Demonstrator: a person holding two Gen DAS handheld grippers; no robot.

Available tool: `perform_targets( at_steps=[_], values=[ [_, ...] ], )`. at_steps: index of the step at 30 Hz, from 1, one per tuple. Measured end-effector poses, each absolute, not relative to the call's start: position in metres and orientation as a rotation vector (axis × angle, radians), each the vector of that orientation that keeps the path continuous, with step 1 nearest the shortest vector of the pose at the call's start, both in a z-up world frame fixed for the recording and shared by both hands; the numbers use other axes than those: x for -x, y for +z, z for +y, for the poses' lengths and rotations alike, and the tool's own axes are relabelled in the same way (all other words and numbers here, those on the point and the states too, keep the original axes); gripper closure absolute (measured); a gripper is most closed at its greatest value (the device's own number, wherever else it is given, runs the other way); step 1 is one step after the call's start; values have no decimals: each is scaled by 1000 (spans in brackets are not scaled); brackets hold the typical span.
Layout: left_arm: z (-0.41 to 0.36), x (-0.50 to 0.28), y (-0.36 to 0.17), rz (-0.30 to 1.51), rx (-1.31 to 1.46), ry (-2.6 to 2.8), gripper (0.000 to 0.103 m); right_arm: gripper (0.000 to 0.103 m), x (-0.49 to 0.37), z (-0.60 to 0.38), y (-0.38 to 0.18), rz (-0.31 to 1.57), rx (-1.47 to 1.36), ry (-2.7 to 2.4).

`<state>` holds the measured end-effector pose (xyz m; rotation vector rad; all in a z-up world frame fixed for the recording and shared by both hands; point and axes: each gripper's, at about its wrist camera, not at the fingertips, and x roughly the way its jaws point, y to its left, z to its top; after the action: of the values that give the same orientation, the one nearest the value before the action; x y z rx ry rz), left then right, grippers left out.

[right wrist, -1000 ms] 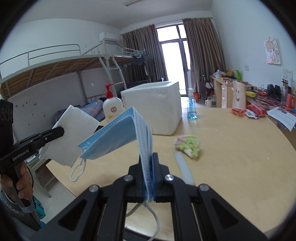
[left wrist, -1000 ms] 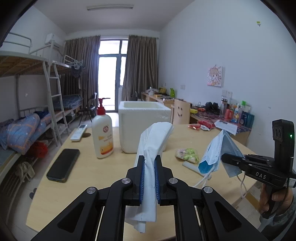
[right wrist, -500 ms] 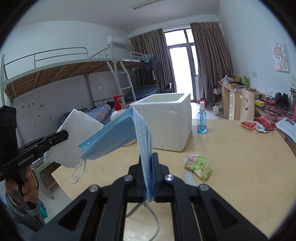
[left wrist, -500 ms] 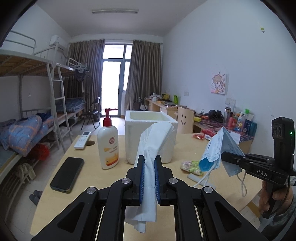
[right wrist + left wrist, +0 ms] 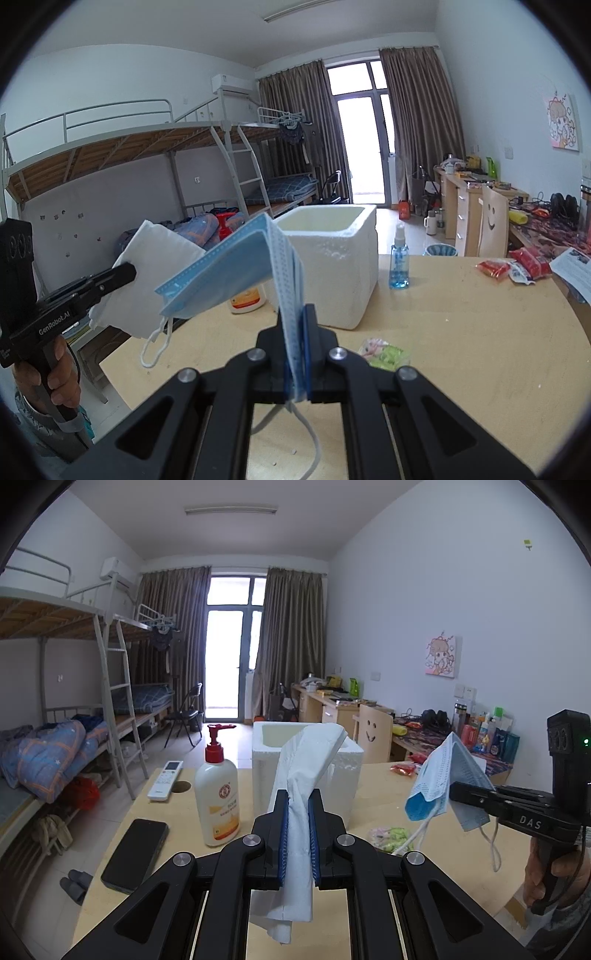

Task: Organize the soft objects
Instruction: 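Lower the tissues into the foam box and open the left gripper while the right holds the mask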

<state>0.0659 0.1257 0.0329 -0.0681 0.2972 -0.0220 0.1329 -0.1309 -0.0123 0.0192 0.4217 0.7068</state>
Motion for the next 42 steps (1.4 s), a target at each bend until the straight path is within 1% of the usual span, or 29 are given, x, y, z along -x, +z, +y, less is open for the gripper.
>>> perform_targets(
  at_steps=[19,33,42],
  values=[
    [117,-102,72,255,12,-17,92,95,-167,-119,24,402,-7,693],
    [120,-145,94,264,13,-13,92,95,-205,-107,44,397,12,681],
    [116,-182,95,297,-19,-36,93,95,-236,-98,45,422,23,664]
  ],
)
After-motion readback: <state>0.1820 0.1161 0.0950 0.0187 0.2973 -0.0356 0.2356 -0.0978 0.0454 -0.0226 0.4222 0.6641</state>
